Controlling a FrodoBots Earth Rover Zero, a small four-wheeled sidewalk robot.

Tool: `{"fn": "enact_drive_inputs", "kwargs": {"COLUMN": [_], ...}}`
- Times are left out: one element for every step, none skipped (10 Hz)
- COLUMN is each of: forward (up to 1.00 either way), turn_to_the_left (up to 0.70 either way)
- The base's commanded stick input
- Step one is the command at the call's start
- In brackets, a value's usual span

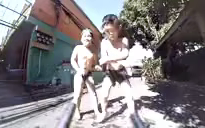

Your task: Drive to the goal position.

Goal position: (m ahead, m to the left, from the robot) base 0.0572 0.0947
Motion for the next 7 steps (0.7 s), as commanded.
{"fn": "enact_drive_inputs", "kwargs": {"forward": [0.00,0.00,0.00,0.00,0.00,0.00,0.00], "turn_to_the_left": [0.48,0.45,0.37,0.34,0.31,0.28,0.15]}}
